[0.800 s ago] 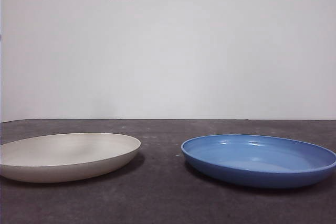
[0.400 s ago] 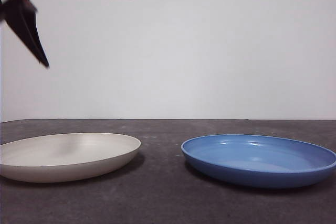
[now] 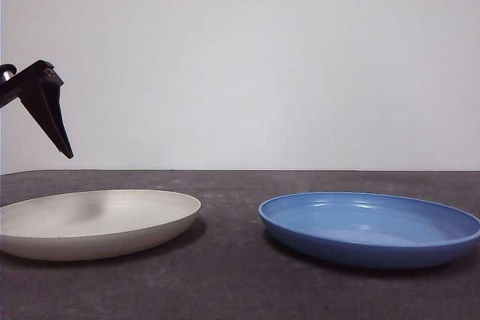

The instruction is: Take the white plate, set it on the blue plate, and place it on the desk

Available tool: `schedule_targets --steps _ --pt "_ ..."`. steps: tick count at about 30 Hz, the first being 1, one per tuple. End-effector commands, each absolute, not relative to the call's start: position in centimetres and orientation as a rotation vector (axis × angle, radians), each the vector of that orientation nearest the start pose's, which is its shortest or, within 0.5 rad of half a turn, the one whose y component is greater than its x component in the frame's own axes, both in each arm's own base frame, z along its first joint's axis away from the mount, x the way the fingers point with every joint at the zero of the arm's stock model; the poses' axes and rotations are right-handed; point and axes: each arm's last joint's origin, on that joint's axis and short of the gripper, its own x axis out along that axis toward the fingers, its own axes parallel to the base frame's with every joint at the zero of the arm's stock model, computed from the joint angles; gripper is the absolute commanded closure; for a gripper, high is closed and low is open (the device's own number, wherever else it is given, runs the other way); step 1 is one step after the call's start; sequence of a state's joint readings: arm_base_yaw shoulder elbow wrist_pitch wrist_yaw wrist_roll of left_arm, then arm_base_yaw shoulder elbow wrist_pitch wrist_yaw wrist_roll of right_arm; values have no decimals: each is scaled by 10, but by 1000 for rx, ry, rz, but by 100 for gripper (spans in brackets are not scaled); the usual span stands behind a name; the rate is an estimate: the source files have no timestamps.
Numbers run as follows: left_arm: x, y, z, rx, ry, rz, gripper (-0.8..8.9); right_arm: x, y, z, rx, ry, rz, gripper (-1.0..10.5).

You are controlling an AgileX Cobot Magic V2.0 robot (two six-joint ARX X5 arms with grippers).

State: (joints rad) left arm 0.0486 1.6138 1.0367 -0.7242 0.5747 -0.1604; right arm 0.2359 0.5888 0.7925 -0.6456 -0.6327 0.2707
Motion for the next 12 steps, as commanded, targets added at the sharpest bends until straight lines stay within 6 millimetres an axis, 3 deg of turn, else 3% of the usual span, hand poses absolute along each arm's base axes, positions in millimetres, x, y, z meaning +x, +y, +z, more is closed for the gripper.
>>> schedule_targets --steps 1,12 --pt "300 0 192 -525 1289 -360 166 103 43 325 346 549 798 326" --pt "306 0 171 -547 1363 -345 197 103 43 325 346 551 797 326"
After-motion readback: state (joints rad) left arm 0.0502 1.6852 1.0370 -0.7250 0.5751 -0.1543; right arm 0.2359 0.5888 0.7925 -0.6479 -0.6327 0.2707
